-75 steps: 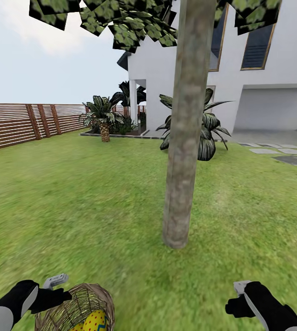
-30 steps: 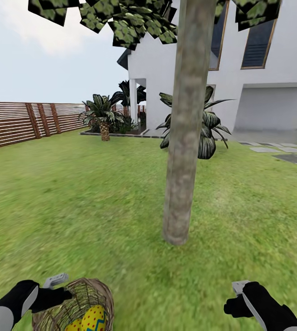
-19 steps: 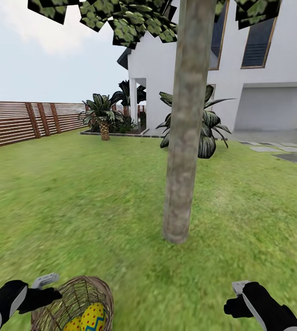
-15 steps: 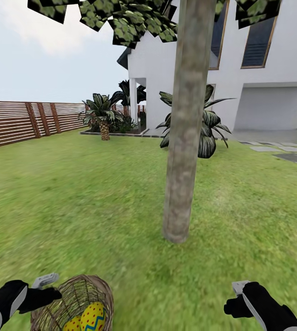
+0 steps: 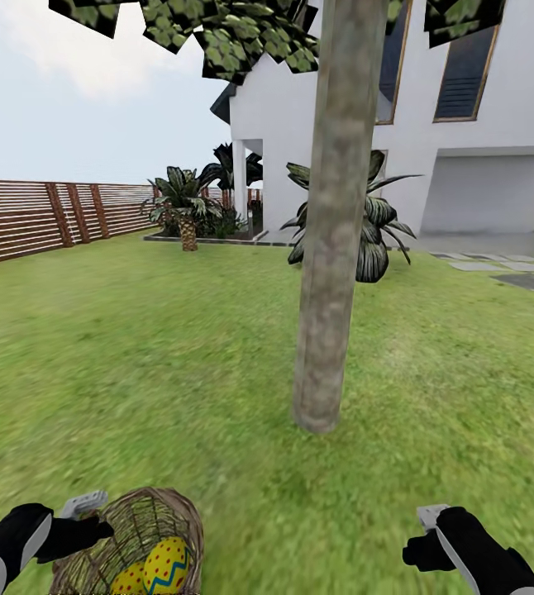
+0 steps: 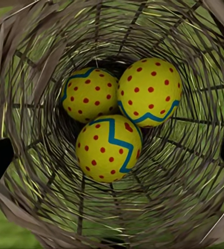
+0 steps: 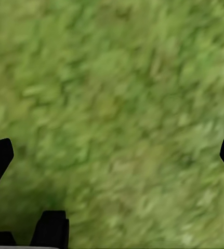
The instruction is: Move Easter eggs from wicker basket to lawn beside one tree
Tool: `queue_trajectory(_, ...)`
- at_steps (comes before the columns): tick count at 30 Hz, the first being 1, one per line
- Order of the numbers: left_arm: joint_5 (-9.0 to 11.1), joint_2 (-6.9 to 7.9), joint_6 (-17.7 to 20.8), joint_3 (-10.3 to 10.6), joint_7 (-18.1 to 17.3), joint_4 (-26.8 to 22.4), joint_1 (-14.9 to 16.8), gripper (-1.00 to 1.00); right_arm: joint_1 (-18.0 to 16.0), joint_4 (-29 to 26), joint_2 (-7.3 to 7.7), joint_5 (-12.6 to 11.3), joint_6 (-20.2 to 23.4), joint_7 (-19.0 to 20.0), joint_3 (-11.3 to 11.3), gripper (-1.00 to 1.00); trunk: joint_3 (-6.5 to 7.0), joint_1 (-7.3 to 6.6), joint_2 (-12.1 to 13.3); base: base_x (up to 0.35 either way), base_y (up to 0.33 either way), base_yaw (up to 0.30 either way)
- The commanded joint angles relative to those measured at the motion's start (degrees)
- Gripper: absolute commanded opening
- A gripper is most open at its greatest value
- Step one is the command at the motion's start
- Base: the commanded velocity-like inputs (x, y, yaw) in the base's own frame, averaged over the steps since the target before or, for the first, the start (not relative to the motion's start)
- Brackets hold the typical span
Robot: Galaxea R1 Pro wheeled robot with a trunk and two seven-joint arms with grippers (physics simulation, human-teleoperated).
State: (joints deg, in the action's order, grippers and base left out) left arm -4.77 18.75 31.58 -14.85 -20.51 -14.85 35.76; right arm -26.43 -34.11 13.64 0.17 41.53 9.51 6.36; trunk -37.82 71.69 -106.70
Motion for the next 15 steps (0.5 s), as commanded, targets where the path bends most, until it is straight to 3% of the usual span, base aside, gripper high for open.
queue_trajectory(1, -0.5, -0.03, 0.3, -0.4, -0.3, -0.1, 0.0, 1.00, 0.0, -0.1, 0.07, 0.0, 0.2, 0.2, 0.3, 1.00, -0.25, 0.22, -0.4, 0.000, 0.000, 0.000)
queue_trajectory(15, -0.5, -0.31, 0.3, -0.4, -0.3, 0.0, 0.1, 1.00, 0.0, -3.0, 0.17, -0.3, 0.3, 0.3, 0.1, 1.00, -2.76, 3.30, -6.1, 0.000, 0.000, 0.000)
